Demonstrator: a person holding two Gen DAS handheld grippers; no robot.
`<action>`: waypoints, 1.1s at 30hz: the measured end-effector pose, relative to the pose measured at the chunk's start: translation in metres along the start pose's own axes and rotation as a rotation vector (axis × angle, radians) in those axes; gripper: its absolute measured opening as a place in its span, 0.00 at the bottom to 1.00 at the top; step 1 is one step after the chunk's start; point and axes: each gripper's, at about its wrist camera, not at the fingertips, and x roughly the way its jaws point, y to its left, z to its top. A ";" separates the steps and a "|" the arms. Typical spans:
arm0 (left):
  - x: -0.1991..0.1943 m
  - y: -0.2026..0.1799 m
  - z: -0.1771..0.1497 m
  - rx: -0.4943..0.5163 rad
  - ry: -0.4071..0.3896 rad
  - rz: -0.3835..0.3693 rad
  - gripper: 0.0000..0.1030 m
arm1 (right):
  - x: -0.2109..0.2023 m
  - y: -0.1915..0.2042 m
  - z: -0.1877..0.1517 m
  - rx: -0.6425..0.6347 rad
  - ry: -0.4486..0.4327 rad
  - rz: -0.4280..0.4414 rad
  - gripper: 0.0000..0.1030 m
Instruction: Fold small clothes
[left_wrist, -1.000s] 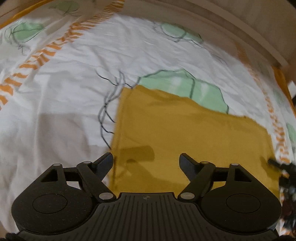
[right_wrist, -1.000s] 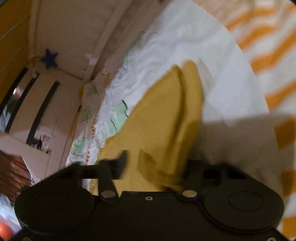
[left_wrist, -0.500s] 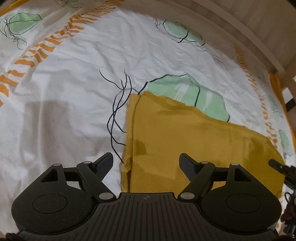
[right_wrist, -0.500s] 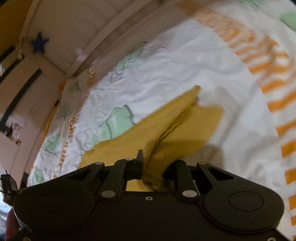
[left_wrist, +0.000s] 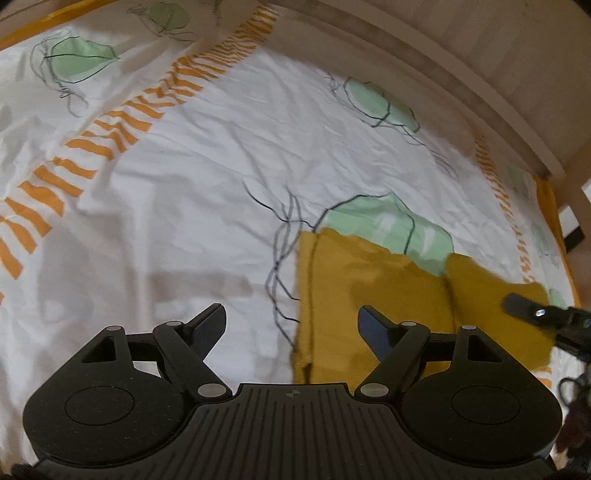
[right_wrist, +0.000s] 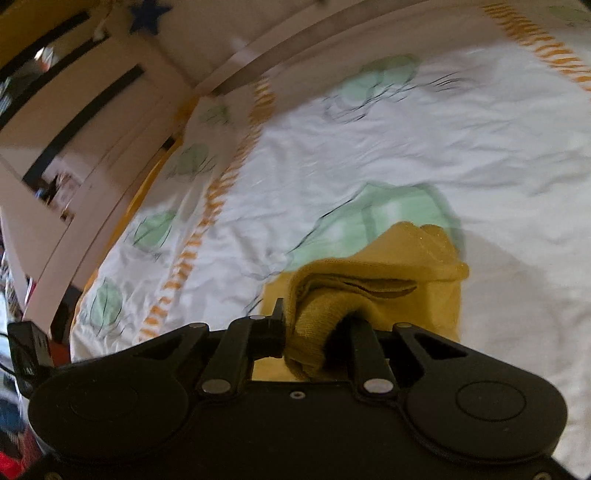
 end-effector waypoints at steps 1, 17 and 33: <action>-0.001 0.004 0.001 -0.007 -0.002 0.001 0.75 | 0.006 0.007 -0.002 -0.013 0.011 0.001 0.23; -0.002 0.022 0.005 -0.022 -0.001 0.026 0.75 | 0.099 0.071 -0.056 -0.266 0.109 -0.150 0.28; -0.002 0.027 0.005 -0.042 -0.005 0.040 0.75 | 0.066 0.089 -0.068 -0.309 -0.004 0.130 0.55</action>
